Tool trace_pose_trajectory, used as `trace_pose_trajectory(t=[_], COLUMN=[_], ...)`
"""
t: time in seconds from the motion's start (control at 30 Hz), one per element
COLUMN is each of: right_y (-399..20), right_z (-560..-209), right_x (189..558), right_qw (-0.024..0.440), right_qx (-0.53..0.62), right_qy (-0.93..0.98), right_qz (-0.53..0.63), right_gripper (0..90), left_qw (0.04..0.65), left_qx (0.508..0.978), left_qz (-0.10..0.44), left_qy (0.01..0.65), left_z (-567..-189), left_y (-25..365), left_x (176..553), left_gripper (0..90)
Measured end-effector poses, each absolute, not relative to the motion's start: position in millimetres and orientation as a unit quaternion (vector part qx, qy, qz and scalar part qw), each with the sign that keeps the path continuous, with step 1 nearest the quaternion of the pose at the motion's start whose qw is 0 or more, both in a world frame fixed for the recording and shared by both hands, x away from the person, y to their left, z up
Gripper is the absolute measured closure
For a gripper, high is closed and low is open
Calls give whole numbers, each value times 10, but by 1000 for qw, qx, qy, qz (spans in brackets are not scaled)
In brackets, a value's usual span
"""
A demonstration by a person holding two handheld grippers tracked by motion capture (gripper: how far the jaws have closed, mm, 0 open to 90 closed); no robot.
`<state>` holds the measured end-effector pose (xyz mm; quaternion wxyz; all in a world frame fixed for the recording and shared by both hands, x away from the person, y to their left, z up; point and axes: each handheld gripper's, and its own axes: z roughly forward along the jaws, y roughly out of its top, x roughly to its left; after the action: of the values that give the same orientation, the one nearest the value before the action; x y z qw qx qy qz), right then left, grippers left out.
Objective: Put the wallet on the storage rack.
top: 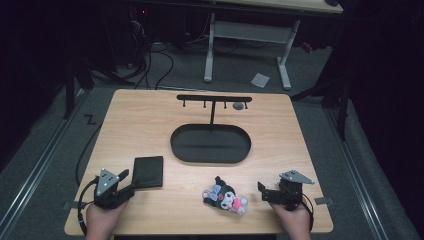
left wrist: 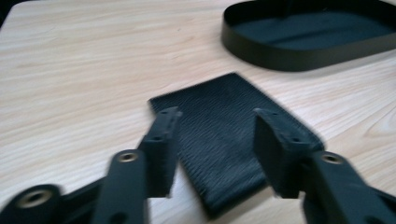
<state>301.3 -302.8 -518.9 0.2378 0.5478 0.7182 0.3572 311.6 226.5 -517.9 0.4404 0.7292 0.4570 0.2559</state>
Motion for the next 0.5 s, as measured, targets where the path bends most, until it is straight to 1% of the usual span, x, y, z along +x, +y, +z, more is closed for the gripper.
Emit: trace_pose_trajectory(t=[0.1,0.13,0.2,0.23,0.27,0.3,0.5], right_y=[-2989,-2964,-2952,-2952,-2952,-2956,-2983], right_z=[-5189,-5187,-5179,-5179,-5173,-5166,-5149], right_x=[3047,3055,3068,3068,3074,3077,3059], right_qw=[238,239,241,241,243,240,246], right_qx=[541,536,533,533,531,534,538], right_qy=[721,724,725,725,725,720,712], right_qz=[361,363,364,364,365,372,378], right_gripper=[16,17,18,18,24,35,55], left_qw=[410,390,373,373,368,366,349], left_qx=[732,736,744,744,747,748,763], left_qz=[257,257,257,257,255,256,260], left_qy=[479,489,492,492,492,491,478], left_z=[-5217,-5250,-5280,-5280,-5288,-5293,-5310], left_y=[2346,2372,2375,2375,2371,2361,2275], left_x=[3113,3127,3137,3137,3137,3133,3089], left_gripper=[657,759,839,859,859,883,898])
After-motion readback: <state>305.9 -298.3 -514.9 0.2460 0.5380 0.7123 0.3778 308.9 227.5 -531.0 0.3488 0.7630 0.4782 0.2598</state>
